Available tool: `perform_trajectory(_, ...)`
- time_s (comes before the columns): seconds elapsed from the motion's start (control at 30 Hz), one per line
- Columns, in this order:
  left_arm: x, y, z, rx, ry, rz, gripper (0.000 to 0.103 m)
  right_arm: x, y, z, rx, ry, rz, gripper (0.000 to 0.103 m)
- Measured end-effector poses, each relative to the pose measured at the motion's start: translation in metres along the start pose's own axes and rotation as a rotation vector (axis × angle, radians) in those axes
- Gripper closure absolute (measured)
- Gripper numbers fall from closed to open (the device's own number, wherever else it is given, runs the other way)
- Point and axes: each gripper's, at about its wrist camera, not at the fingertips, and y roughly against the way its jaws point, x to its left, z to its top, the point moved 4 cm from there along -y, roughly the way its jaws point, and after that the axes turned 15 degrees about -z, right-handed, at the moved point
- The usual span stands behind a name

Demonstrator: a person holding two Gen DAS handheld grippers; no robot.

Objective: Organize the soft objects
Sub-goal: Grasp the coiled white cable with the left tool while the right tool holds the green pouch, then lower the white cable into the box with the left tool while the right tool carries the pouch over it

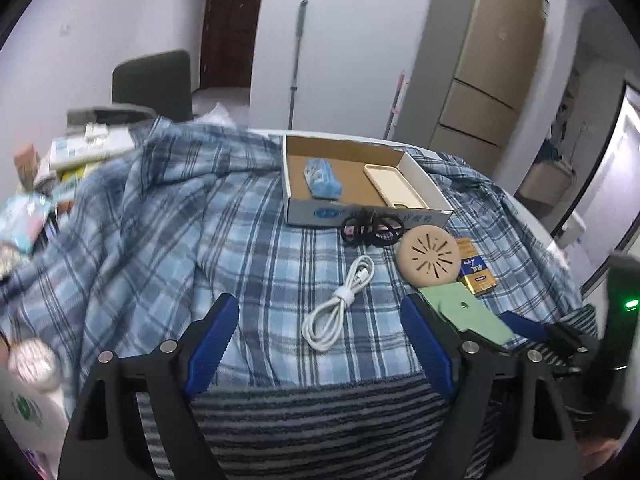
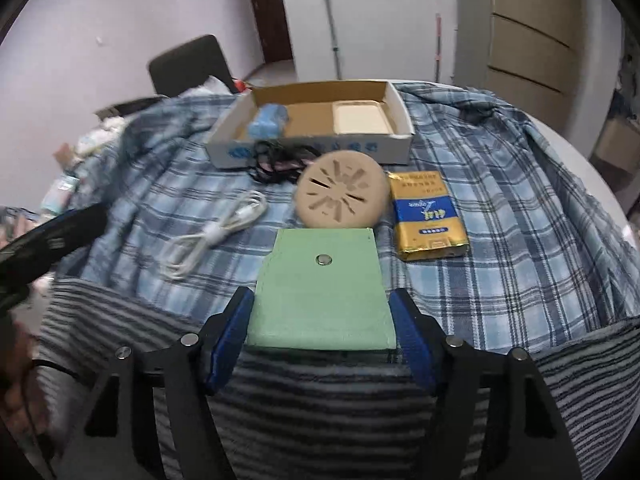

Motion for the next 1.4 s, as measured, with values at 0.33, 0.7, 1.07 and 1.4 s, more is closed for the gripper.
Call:
perform_trajectory(0.33,-0.001,-0.050,0.005,0.198,-0.117,-0.033,0.018,-0.031,0.034,0.005,-0.116,-0.059,-0.084,0.034)
perform_trajectory(0.7,-0.001,-0.109,0.005,0.361,-0.184,-0.099,0.060,-0.049,0.020,-0.001,-0.087,-0.096,-0.092,0.034)
perform_trajectory(1.07,-0.001,-0.122,-0.001,0.370,-0.215,-0.044,0.083,-0.058,0.017,-0.004,-0.077,-0.112,-0.101,0.034)
perform_trajectory(1.4,-0.028,-0.042,0.003,0.164,-0.092,-0.113,0.083,-0.051,0.022,-0.005,-0.093,-0.099,-0.083,0.034)
